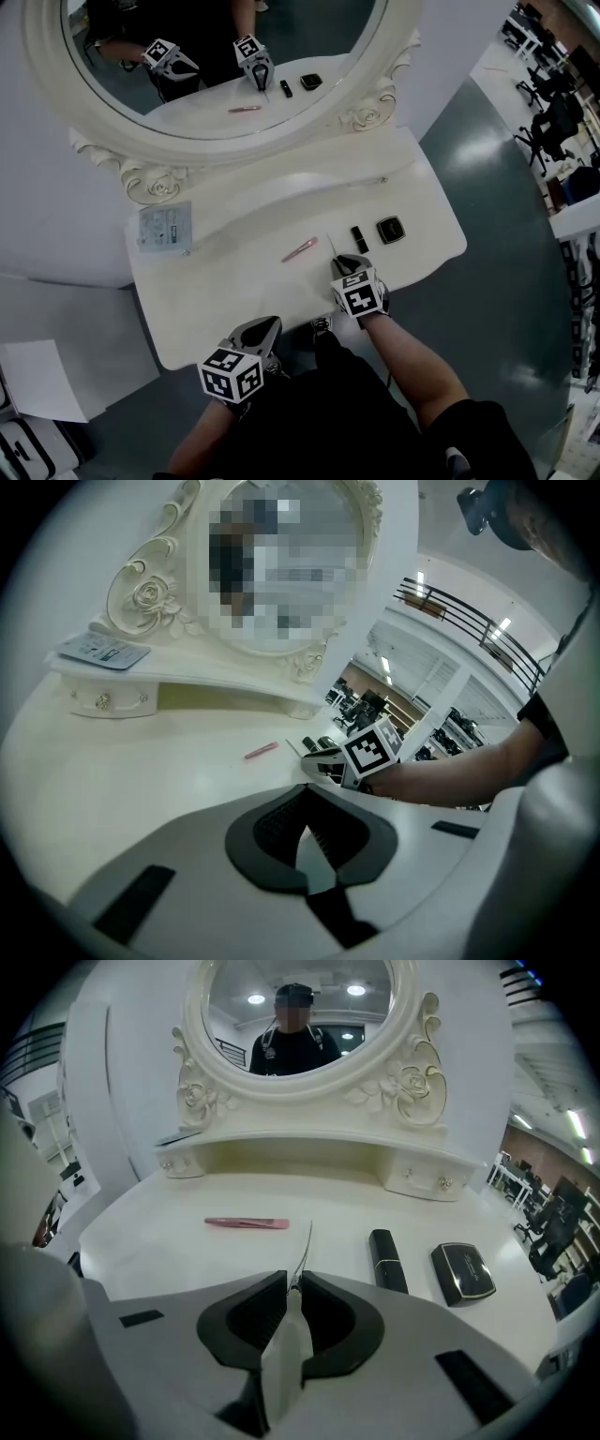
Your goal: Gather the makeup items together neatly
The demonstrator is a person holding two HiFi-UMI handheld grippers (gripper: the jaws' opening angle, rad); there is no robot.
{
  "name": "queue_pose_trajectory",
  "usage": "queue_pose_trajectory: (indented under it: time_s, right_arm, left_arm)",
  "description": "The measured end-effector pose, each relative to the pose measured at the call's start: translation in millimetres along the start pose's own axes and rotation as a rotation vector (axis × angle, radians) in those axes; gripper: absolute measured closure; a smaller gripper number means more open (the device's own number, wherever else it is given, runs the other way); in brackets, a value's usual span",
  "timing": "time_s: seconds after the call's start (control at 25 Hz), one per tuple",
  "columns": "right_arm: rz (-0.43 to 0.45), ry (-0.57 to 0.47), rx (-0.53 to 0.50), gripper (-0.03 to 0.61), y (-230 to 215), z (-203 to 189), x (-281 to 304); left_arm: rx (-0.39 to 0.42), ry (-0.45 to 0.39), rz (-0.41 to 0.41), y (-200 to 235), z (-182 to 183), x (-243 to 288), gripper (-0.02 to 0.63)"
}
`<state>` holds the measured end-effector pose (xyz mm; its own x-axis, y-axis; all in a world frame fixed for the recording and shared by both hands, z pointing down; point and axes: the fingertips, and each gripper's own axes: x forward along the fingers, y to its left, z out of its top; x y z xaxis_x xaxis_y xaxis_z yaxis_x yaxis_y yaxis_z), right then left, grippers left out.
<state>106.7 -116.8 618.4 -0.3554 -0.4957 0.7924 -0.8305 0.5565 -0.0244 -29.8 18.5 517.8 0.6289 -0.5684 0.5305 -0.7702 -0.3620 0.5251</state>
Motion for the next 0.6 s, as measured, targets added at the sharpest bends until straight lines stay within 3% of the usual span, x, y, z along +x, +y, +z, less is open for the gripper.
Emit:
queue_pose_trajectory:
  time_s: [0.52,0.6]
  right_arm:
    - [0.030,0.030,-0.013,0.507,2.5,-6.6,3.0]
    - [0.031,0.028,-0.016,0.456,1.2,-8.3,2.9]
  left_arm:
    - [0.004,-0.001,-0.003,-1.3,1.1,1.9,0.606]
    - [0.004,-0.002,-0.002,-1.0,1.3,0.7,0.604]
